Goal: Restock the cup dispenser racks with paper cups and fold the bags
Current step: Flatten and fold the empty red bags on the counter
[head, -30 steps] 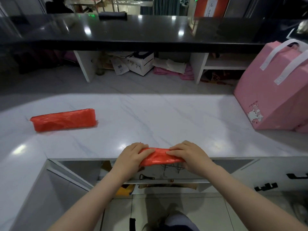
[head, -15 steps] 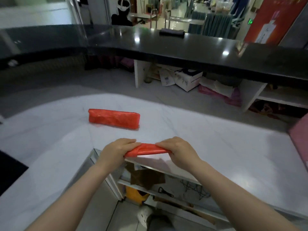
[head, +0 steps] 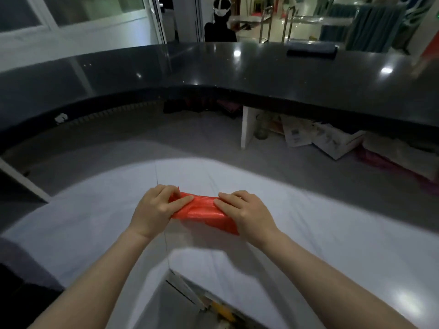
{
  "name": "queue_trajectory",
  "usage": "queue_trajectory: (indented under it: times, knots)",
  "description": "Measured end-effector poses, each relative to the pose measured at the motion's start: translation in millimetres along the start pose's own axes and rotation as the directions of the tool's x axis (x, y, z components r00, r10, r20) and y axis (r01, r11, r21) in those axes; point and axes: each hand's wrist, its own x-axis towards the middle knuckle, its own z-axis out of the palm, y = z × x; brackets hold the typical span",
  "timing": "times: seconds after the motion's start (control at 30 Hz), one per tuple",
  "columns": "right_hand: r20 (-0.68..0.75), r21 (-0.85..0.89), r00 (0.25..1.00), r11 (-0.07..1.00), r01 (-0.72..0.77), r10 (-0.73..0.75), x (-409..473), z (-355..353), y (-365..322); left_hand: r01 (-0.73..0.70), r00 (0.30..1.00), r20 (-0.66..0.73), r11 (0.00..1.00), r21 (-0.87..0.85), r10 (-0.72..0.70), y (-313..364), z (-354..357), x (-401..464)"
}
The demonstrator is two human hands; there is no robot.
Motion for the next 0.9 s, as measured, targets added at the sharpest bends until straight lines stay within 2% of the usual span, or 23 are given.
queue_trajectory:
  times: [0.13,0.2,0.27,0.33,0.43,0.57,0.67,0.8,0.9]
  knots:
    - [0.189,0.088,0.981,0.994,-0.060,0.042,-3,38,14,-0.007,0.993,0.120,0.998,-0.059,0.014,-17,30,-2]
    - [0.361,0.170,0.928,0.971,-0.166,0.095,-11,47,20,0.102,0.971,0.228,0.985,-0.140,-0.068,-19,41,-7]
    - [0.513,0.181,0.848,0.948,-0.260,0.134,-16,52,27,0.204,0.941,0.310,0.959,-0.199,-0.136,-21,49,-9]
    - [0.561,0.159,0.815,0.946,-0.281,0.148,-17,55,28,0.277,0.906,0.391,0.925,-0.262,-0.161,-24,56,-9]
    - [0.535,0.136,0.821,0.938,-0.319,0.202,-16,56,20,0.423,0.817,0.536,0.851,-0.310,-0.211,-29,61,-11]
    - [0.453,0.078,0.833,0.917,-0.392,0.317,-17,54,12,0.438,0.731,0.663,0.856,-0.276,-0.160,-30,60,-10]
    - [0.410,0.048,0.839,0.910,-0.411,0.358,-21,47,4,0.416,0.723,0.672,0.876,-0.244,-0.156,-19,55,-16]
    - [0.392,0.062,0.827,0.885,-0.462,0.404,-42,29,-18,0.395,0.773,0.613,0.879,-0.267,-0.161,10,43,-32]
    - [0.322,0.075,0.842,0.875,-0.479,0.433,-64,10,-46,0.372,0.792,0.601,0.869,-0.328,-0.112,34,31,-46]
